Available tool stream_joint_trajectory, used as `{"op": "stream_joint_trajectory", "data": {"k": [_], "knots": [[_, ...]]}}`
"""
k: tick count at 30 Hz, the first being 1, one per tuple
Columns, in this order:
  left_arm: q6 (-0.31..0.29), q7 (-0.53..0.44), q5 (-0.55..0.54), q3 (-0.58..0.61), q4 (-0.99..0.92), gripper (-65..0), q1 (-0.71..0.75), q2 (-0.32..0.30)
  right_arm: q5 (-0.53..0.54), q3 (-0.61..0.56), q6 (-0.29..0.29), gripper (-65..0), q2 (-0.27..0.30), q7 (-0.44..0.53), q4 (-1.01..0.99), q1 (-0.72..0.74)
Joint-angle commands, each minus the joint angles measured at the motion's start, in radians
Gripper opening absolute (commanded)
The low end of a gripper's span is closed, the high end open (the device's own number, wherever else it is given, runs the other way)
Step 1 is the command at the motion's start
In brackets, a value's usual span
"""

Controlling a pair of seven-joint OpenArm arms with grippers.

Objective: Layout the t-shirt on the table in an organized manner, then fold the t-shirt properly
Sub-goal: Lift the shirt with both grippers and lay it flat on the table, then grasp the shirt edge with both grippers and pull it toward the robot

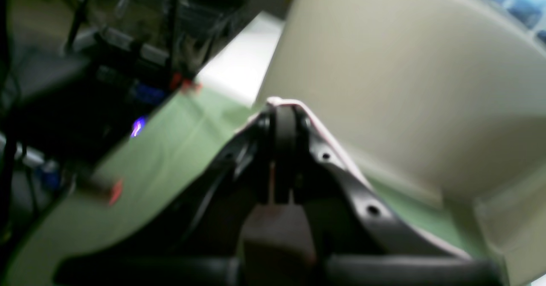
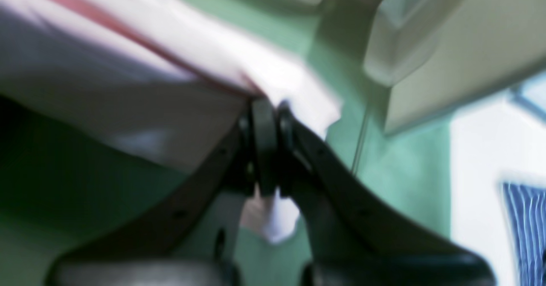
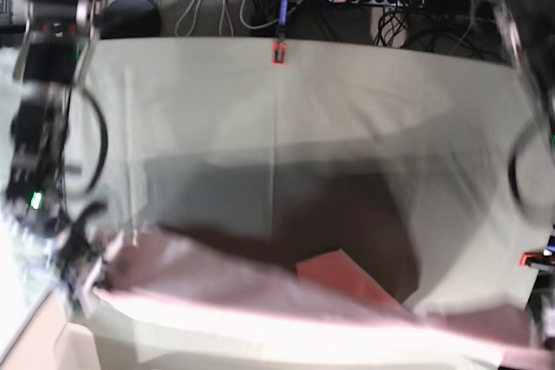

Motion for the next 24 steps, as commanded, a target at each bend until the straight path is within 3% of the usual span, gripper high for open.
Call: {"op": "stream_joint_trajectory", "data": {"k": [1,6,10,13,20,24], "knots": [[-0.012,-0.027,-0.038,-0.043,0.037,-64.9,0.050,0.001,0.011,0.006,-0.009,-65.0,0.014,0.030,0.020,-0.011],[-0.012,-0.031,-0.173,-0.206,0.061,-64.9,0.364,0.086,0.011,-0.003,-0.002,-65.0,0.018,0.030,-0.027,-0.129],[-0.013,-0.033,-0.216,-0.301,0.054,-64.9,0.500,0.168,0.007,0.004,0.132,-65.0,0.020,0.019,-0.063,-0.149],[-0.013,-0.027,-0.219,-0.329,0.060,-64.9,0.545,0.211,0.005,0.003,0.187,-65.0,0.021,0.018,-0.067,-0.154],[-0.013,-0.027,-0.222,-0.344,0.094,-63.9,0.635,0.215,0.005,0.067,0.219,-48.5,0.015,-0.007,0.068,-0.247],[-0.013,-0.027,-0.222,-0.369,0.092,-53.0,0.653,0.218,0.005,0.092,0.229,-37.1,0.014,-0.002,0.131,-0.289]]}}
